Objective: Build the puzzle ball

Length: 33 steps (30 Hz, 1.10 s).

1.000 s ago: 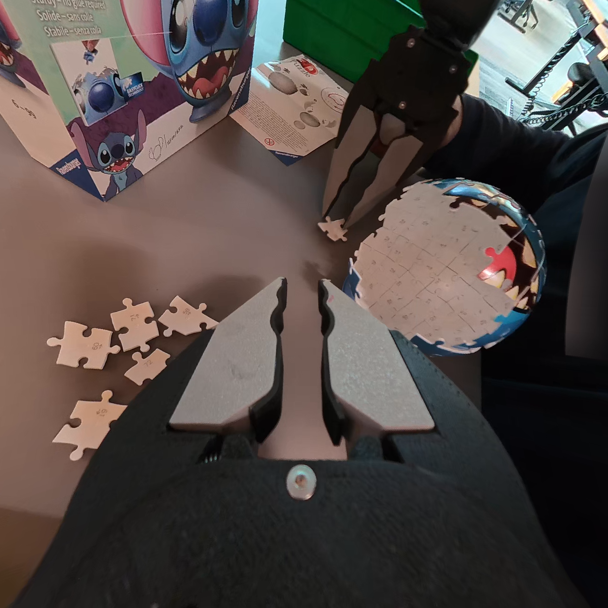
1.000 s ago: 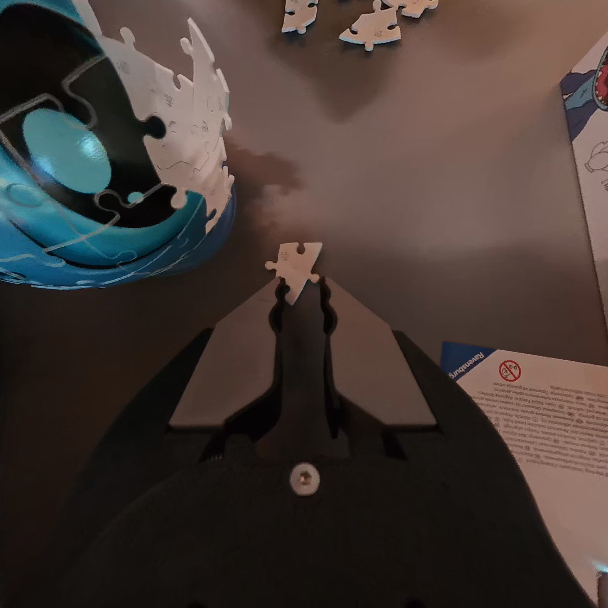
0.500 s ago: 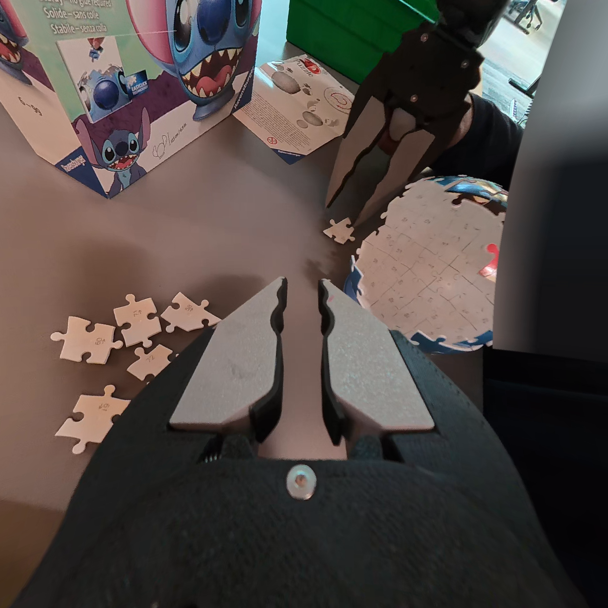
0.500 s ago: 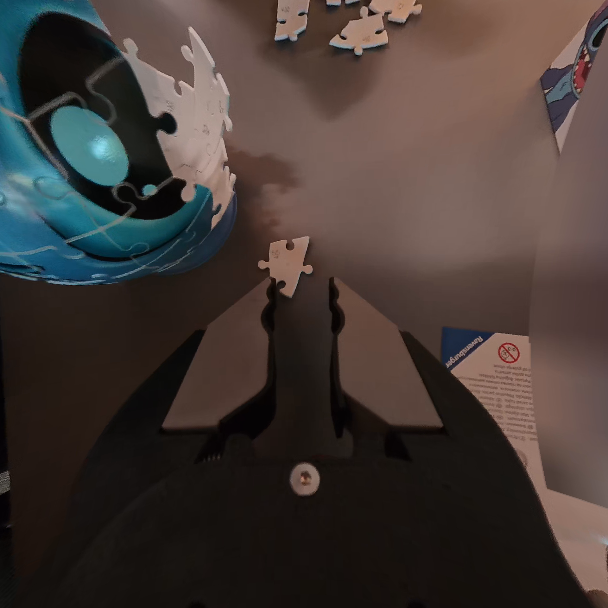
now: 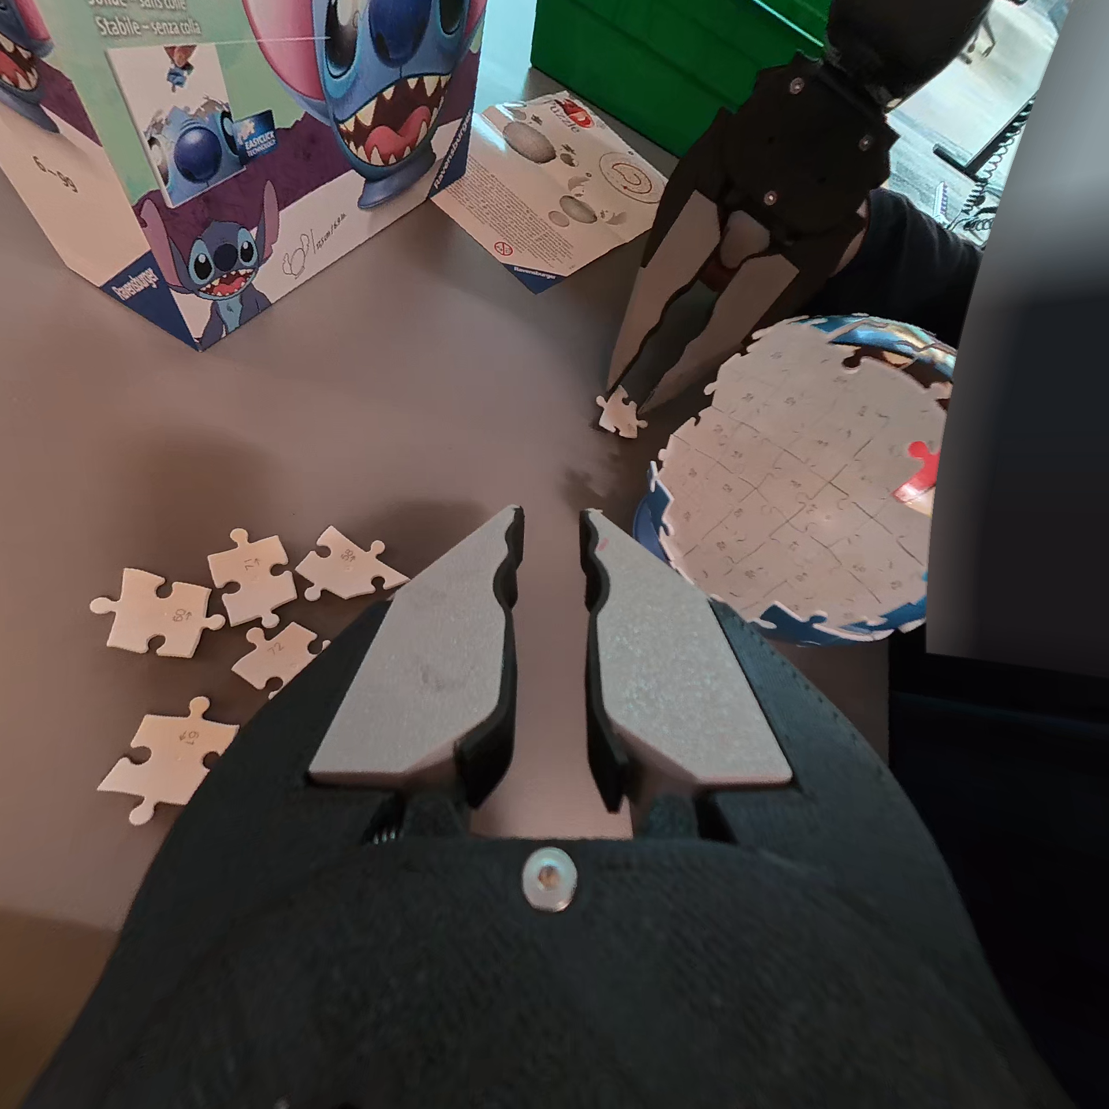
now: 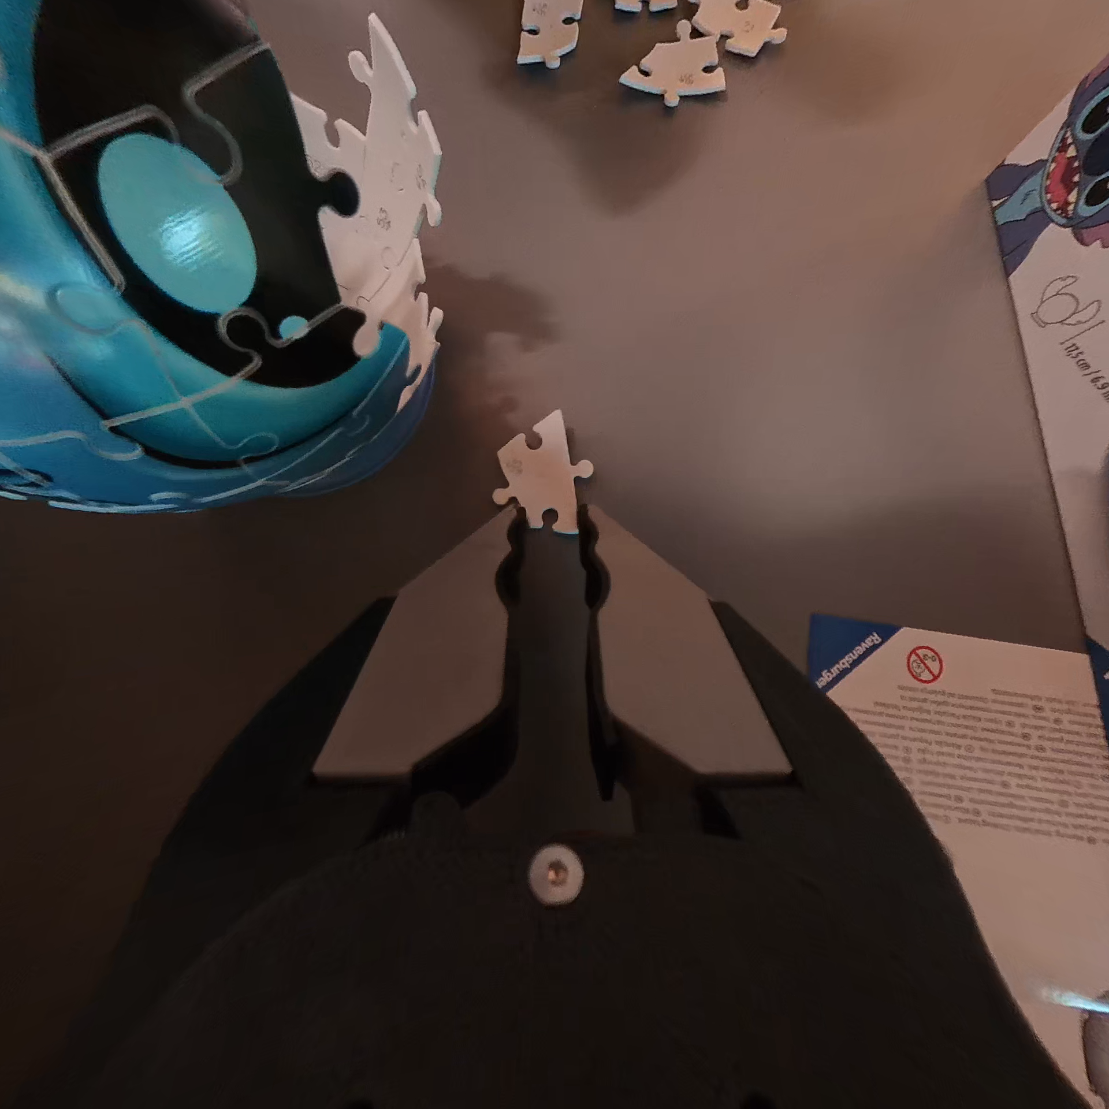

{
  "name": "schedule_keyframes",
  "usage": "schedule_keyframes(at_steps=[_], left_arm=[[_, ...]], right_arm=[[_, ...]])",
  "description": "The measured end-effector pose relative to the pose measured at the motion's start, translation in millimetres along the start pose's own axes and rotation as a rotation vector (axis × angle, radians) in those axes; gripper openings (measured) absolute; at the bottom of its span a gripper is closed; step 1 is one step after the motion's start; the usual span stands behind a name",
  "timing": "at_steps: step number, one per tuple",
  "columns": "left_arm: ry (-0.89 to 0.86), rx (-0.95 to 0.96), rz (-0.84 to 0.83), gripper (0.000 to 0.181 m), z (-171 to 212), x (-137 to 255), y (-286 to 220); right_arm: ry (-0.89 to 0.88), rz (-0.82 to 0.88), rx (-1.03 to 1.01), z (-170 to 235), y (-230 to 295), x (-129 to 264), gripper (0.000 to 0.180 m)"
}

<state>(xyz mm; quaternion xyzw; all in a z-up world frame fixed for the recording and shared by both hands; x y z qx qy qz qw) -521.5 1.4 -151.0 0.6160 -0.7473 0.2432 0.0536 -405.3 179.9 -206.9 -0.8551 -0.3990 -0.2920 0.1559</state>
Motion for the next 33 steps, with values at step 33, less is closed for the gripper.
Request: schedule_keyframes(at_steps=[33], left_arm=[[-0.112, 0.169, 0.093, 0.025, -62, -54, 13]], right_arm=[[-0.227, 0.337, 0.122, -77, -48, 32, 0.013]])
Point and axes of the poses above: each gripper's, where its closed fingertips meet, x back along the fingers, z out of its underside, y = z × x across the jaws, the point moved 6 cm from there along x, back along the fingers, and after that the axes turned 10 degrees about -y, right-handed, at the moved point
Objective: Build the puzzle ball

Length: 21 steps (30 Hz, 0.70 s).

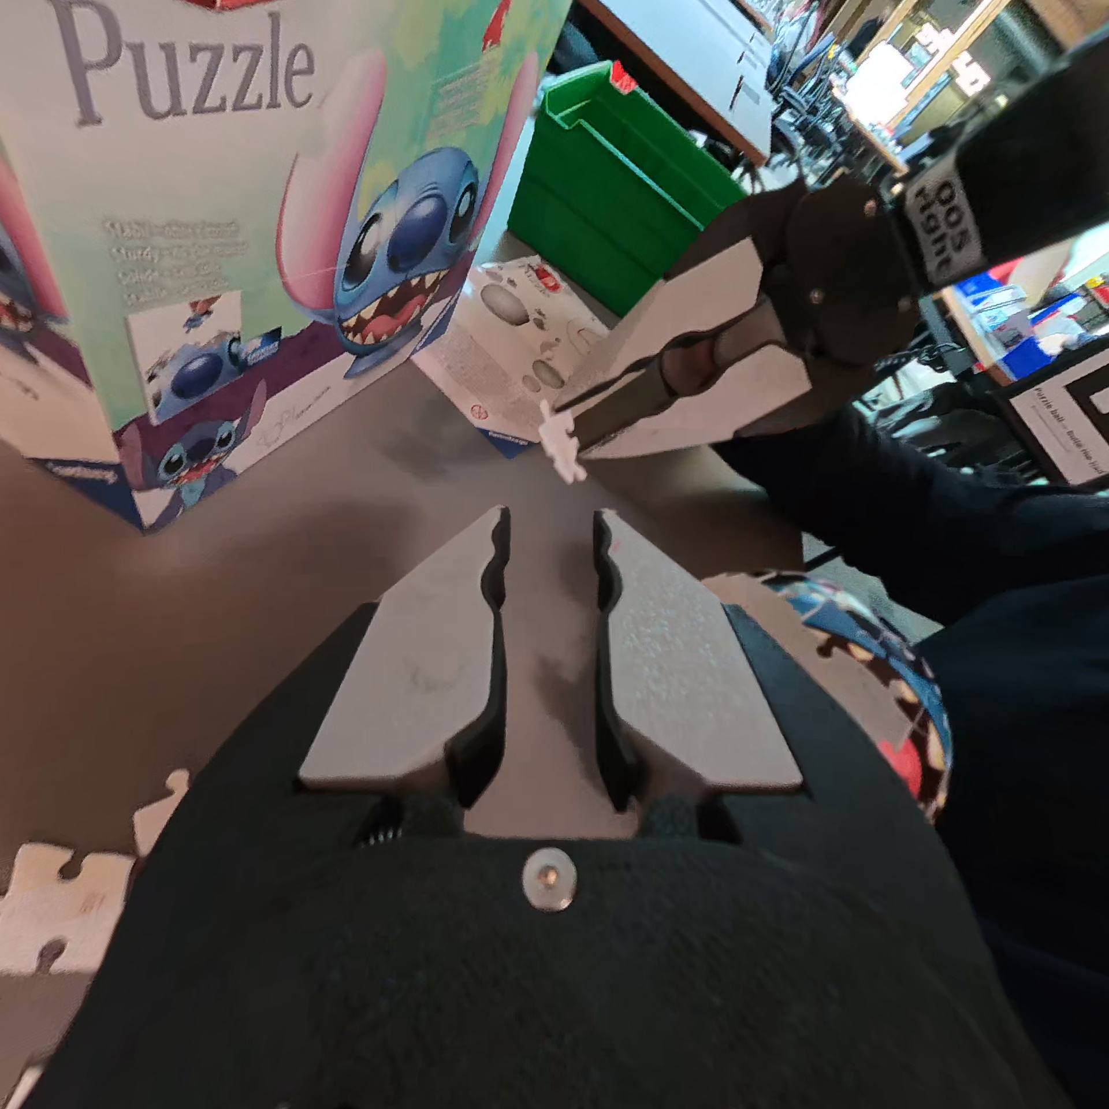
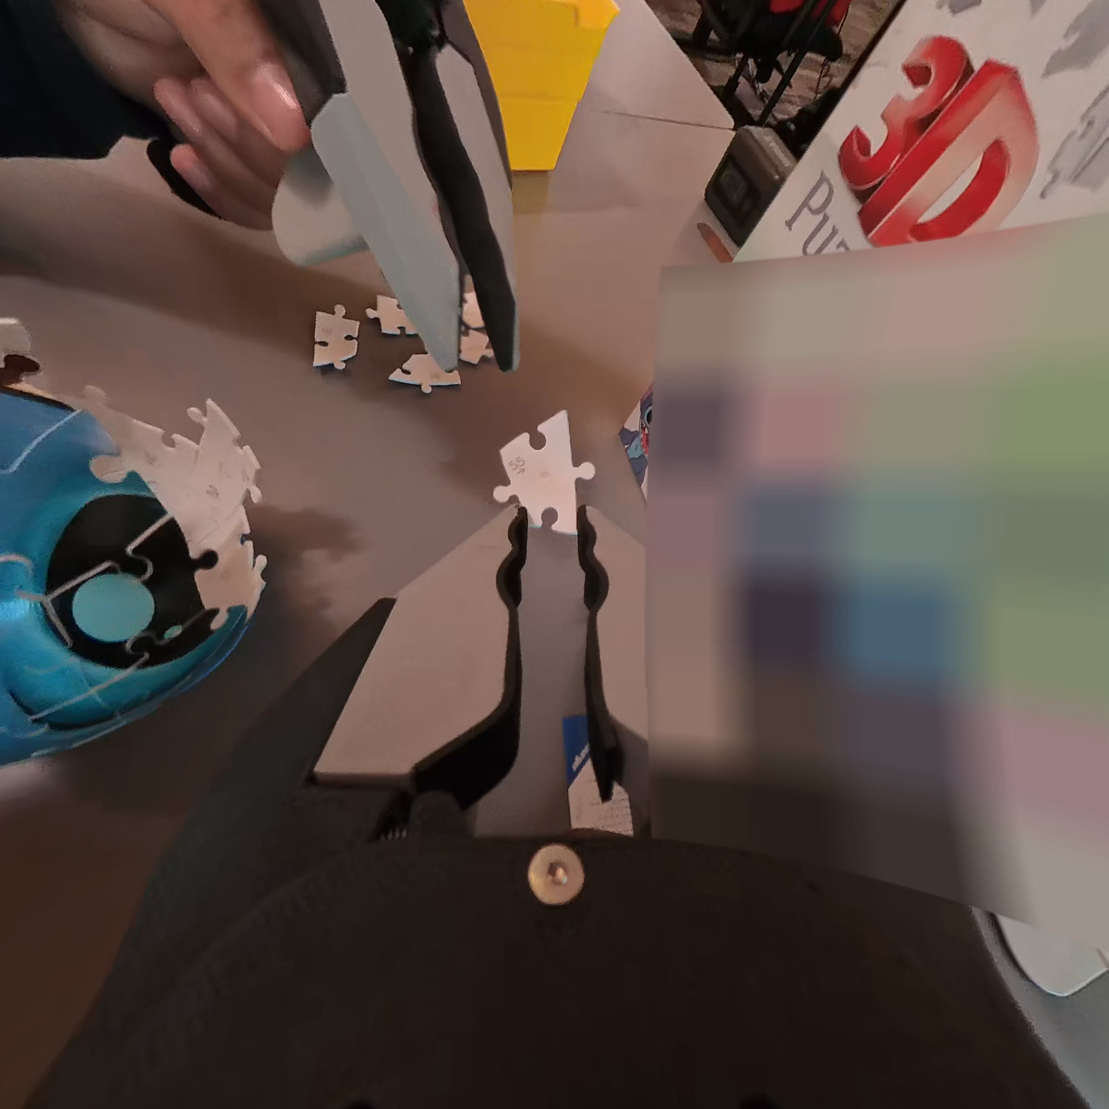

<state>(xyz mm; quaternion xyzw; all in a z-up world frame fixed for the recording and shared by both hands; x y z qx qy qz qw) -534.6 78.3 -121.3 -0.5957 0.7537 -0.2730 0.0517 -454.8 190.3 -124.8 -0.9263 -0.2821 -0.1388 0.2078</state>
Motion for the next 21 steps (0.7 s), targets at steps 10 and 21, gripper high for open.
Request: schedule_keyframes(at_steps=[10, 21], left_arm=[[-0.004, 0.054, 0.028, 0.026, -1, -16, 6], [0.058, 0.015, 0.083, 0.0, 12, -25, 4]], right_arm=[[-0.009, 0.016, 0.05, -4, 11, -8, 0.014], [0.004, -0.031, 0.004, 5, 17, -9, 0.011]])
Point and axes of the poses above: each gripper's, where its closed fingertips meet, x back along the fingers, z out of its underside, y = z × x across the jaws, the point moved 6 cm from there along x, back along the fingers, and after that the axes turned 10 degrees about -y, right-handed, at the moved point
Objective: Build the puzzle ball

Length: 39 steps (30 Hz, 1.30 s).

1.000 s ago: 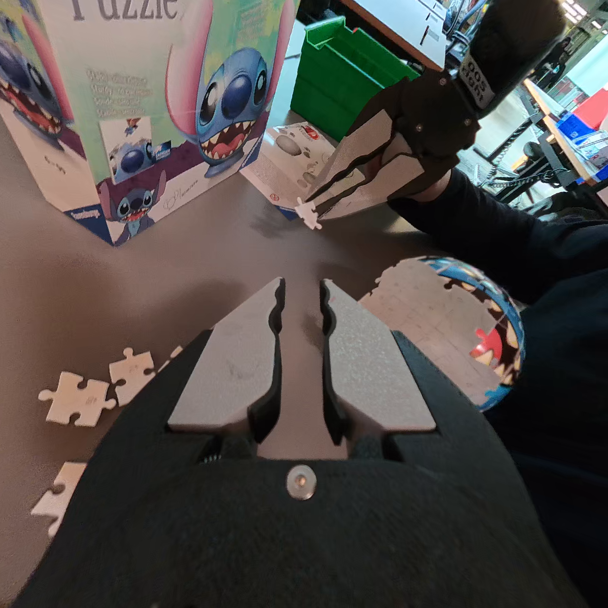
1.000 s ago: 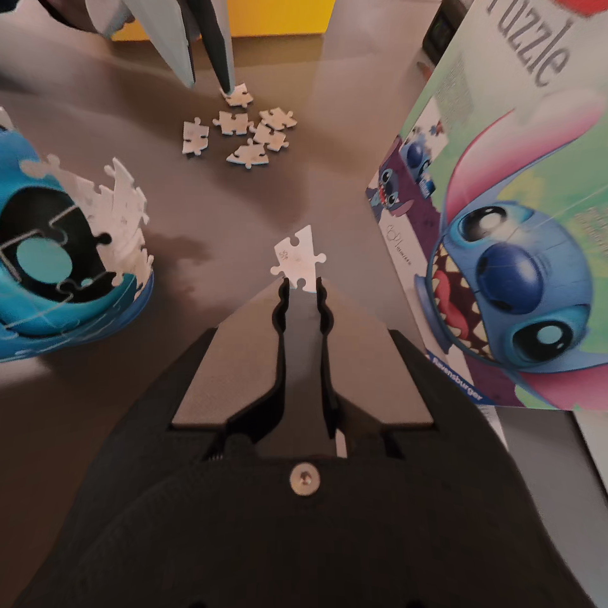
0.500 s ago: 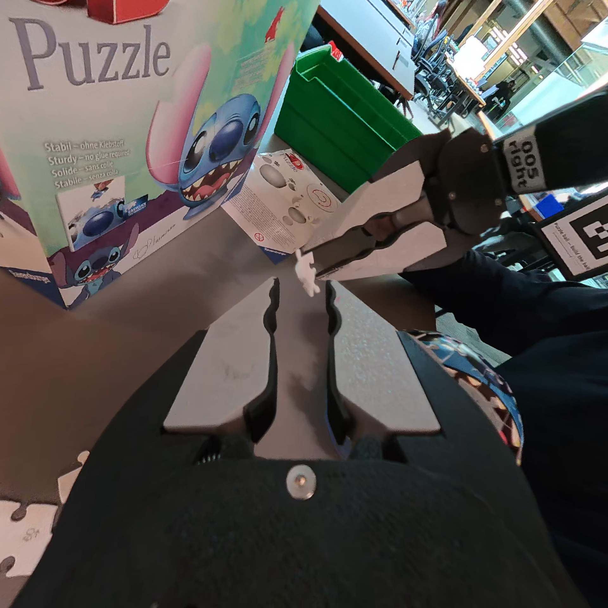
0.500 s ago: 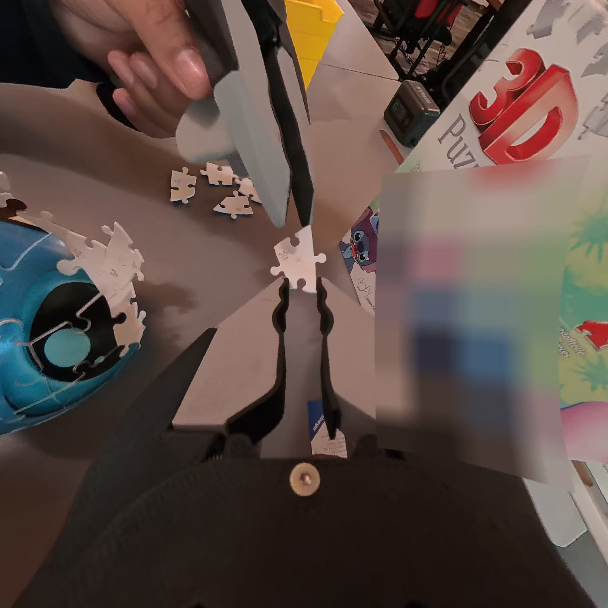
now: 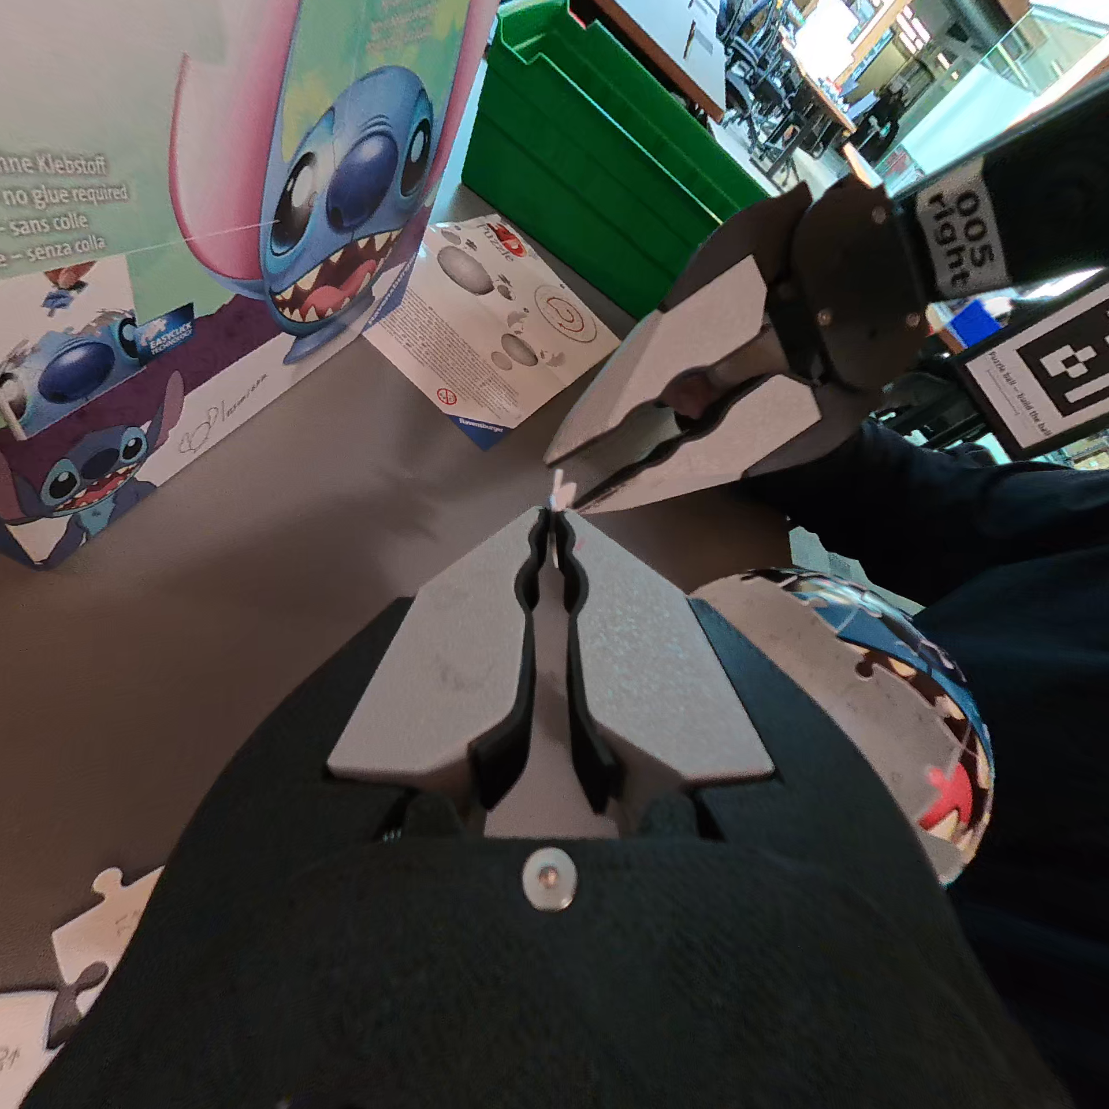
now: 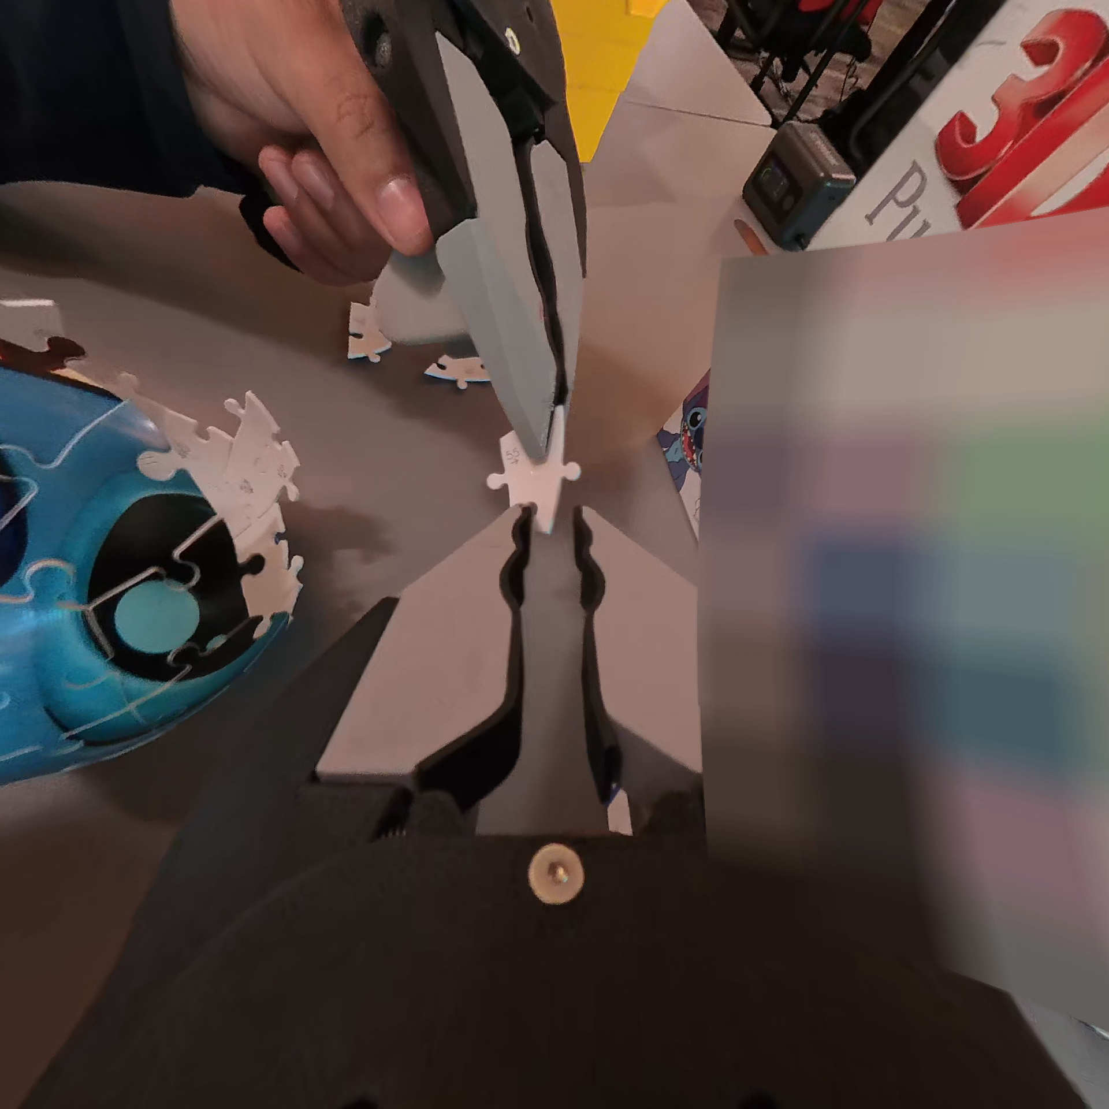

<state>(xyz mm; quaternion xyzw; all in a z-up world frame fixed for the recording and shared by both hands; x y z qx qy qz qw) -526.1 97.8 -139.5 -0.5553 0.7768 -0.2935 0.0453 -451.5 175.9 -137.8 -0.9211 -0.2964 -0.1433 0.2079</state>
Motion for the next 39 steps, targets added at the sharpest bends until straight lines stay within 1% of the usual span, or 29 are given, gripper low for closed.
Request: schedule_keyframes(at_steps=[1, 4, 6, 9, 12, 15, 16, 17, 19, 20, 24, 28, 30, 32, 34, 35, 37, 39], left_arm=[[0.002, -0.01, -0.019, 0.0, 0, 1, 1], [-0.001, -0.054, -0.097, 0.0, -3, 12, 8], [-0.037, -0.043, -0.119, 0.0, -5, 26, 9], [-0.101, -0.043, -0.159, 0.0, -1, 53, 5], [-0.154, -0.058, -0.202, 0.0, 13, 88, -7], [-0.164, -0.072, -0.177, 0.0, 34, 118, -30], [-0.144, -0.072, -0.184, 0.0, 43, 124, -37], [-0.125, -0.082, -0.225, 0.0, 50, 128, -40], [-0.103, -0.1, -0.297, 0.0, 63, 127, -45], [-0.086, -0.103, -0.301, 0.0, 68, 125, -48], [-0.026, -0.119, -0.314, 0.0, 83, 119, -53], [0.06, -0.121, -0.274, 0.0, 109, 129, -63], [0.071, -0.158, -0.279, 0.0, 119, 134, -68], [0.074, -0.158, -0.284, 0.0, 126, 134, -66], [0.068, -0.108, -0.307, 0.0, 129, 132, -57], [0.058, -0.079, -0.312, 0.0, 130, 130, -52], [0.037, -0.014, -0.304, 0.0, 129, 128, -43], [0.02, 0.015, -0.298, 0.0, 126, 127, -37]], right_arm=[[0.008, -0.009, -0.024, 2, -1, 3, 0.014], [0.033, -0.052, -0.109, 17, -3, 18, 0.014], [0.02, -0.121, -0.163, 29, 2, 31, 0.015], [-0.028, -0.216, -0.224, 43, 18, 54, 0.024], [-0.114, -0.293, -0.282, 48, 39, 77, 0.031], [-0.121, -0.313, -0.312, 55, 56, 86, 0.048], [-0.115, -0.315, -0.311, 57, 61, 86, 0.052], [-0.102, -0.32, -0.307, 60, 65, 86, 0.054], [-0.063, -0.308, -0.292, 66, 68, 84, 0.056], [-0.043, -0.297, -0.295, 69, 68, 82, 0.057], [-0.048, -0.302, -0.327, 71, 67, 80, 0.058], [-0.048, -0.316, -0.328, 71, 73, 82, 0.059], [-0.042, -0.3, -0.32, 73, 74, 83, 0.059], [-0.042, -0.241, -0.297, 74, 68, 83, 0.056], [-0.01, -0.136, -0.296, 80, 53, 80, 0.053], [0.015, -0.103, -0.312, 84, 47, 78, 0.057], [0.035, -0.048, -0.369, 89, 35, 75, 0.056], [0.021, -0.01, -0.402, 90, 29, 77, 0.059]])
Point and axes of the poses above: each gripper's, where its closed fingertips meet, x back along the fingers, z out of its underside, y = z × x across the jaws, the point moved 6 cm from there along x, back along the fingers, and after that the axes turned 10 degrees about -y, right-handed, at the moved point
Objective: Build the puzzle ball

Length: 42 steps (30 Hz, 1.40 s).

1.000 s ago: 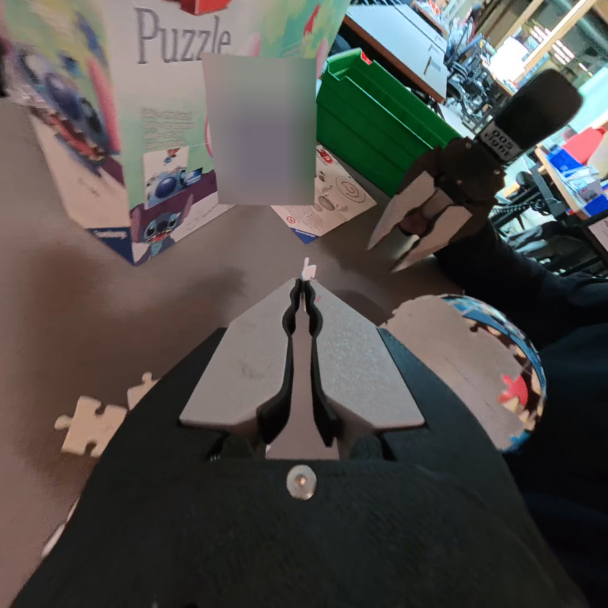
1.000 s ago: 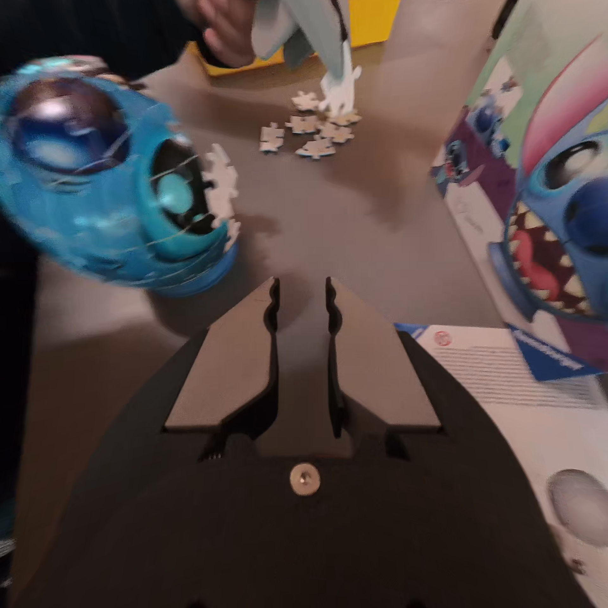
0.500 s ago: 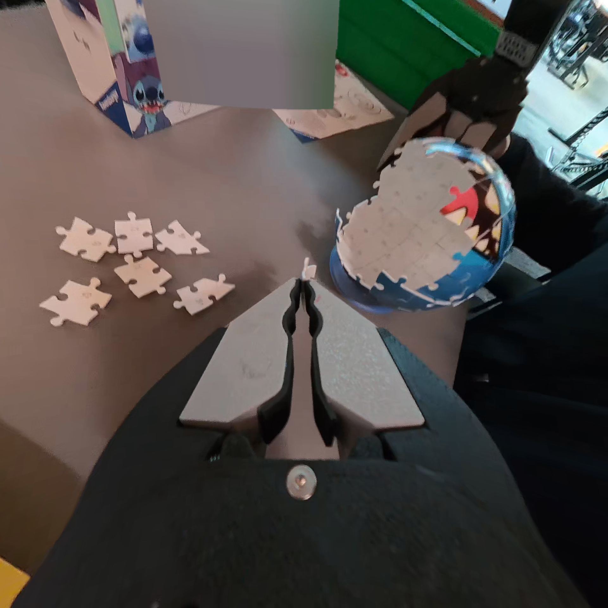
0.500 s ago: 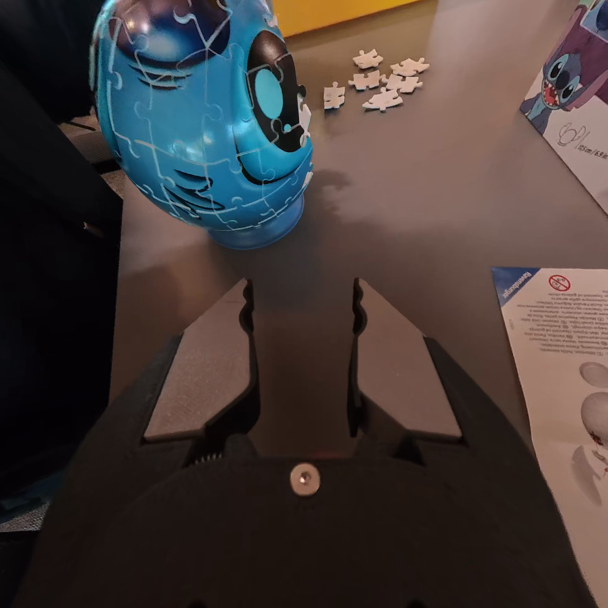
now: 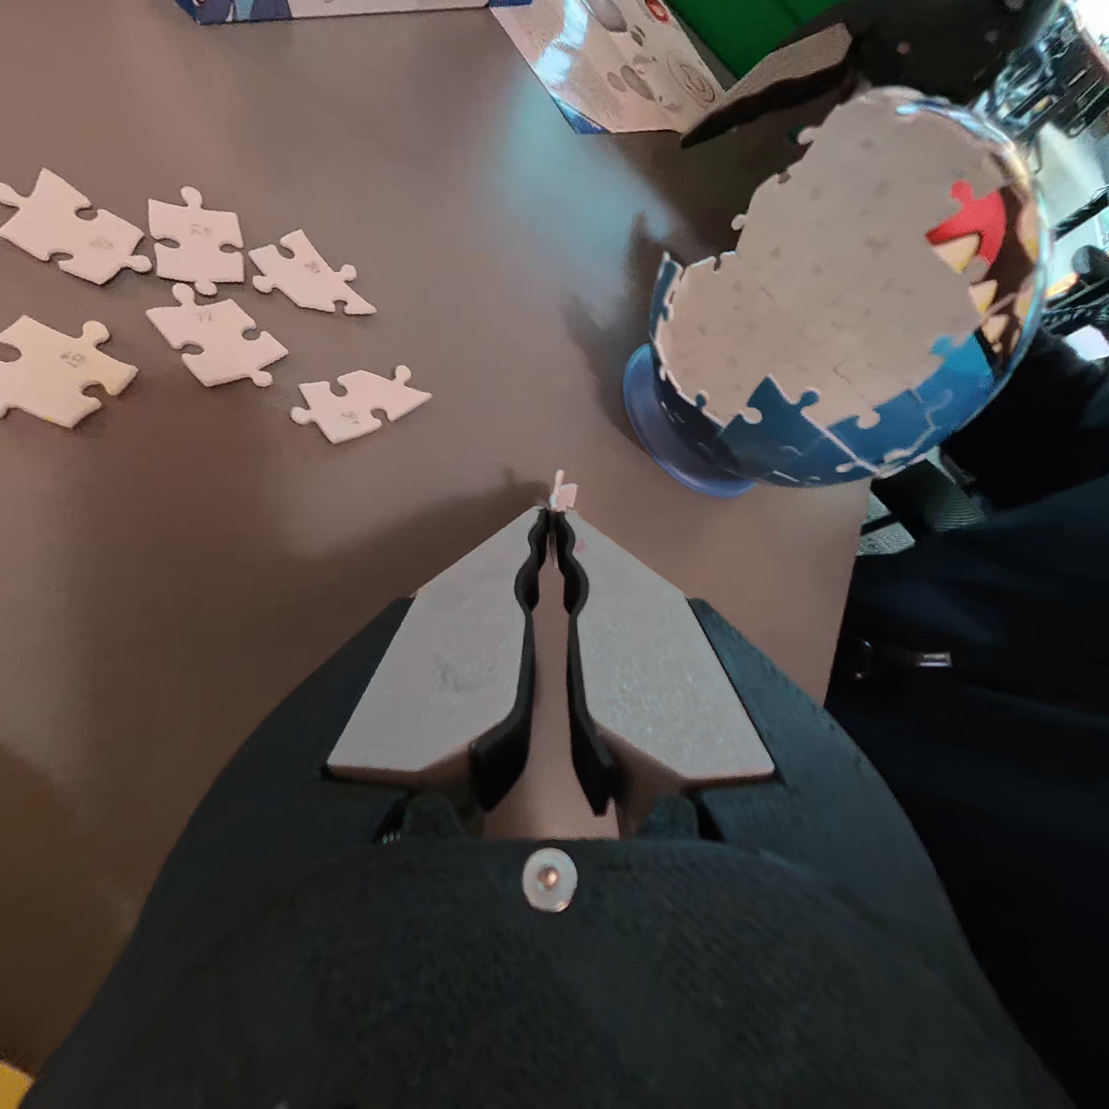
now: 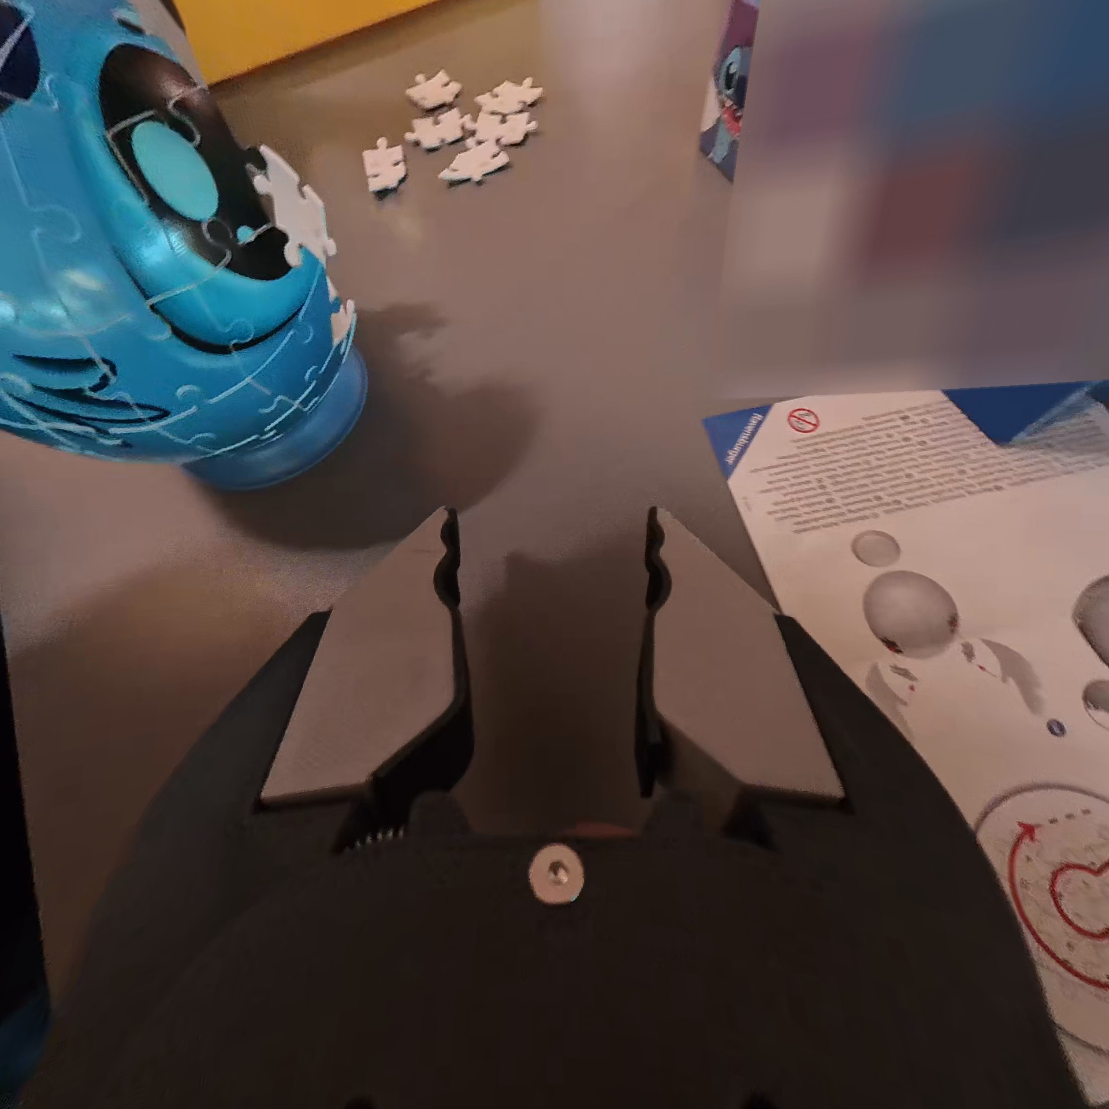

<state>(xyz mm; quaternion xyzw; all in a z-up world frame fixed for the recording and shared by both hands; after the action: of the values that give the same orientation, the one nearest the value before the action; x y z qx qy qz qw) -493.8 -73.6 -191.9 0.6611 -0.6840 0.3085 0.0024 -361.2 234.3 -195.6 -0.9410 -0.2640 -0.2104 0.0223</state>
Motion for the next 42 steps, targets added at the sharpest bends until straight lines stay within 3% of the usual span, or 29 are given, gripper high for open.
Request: schedule_keyframes(at_steps=[5, 11, 20, 30, 33, 38, 42], left_arm=[[0.036, 0.034, -0.039, 0.0, -5, -20, 12], [0.031, 0.098, -0.062, 0.023, -3, -27, 16], [-0.021, -0.022, -0.117, 0.058, 8, -1, 6], [-0.102, -0.026, 0.076, 0.059, 11, 13, -13], [-0.274, -0.038, 0.162, 0.055, -4, 23, -17], [-0.396, -0.214, -0.057, 0.07, -14, 39, -3], [-0.463, -0.213, -0.057, 0.082, -16, 47, -3]], right_arm=[[-0.06, 0.099, 0.03, -2, -5, 11, 0.056], [-0.052, 0.12, 0.06, 2, -2, 17, 0.057], [-0.03, 0.094, 0.106, 4, 6, 16, 0.057], [-0.014, 0.042, 0.156, 5, 14, 13, 0.056], [0.0, 0.046, 0.174, 5, 14, 10, 0.055], [0.018, 0.122, 0.169, 4, -2, 4, 0.059], [-0.03, 0.191, 0.148, -2, -15, 7, 0.071]])
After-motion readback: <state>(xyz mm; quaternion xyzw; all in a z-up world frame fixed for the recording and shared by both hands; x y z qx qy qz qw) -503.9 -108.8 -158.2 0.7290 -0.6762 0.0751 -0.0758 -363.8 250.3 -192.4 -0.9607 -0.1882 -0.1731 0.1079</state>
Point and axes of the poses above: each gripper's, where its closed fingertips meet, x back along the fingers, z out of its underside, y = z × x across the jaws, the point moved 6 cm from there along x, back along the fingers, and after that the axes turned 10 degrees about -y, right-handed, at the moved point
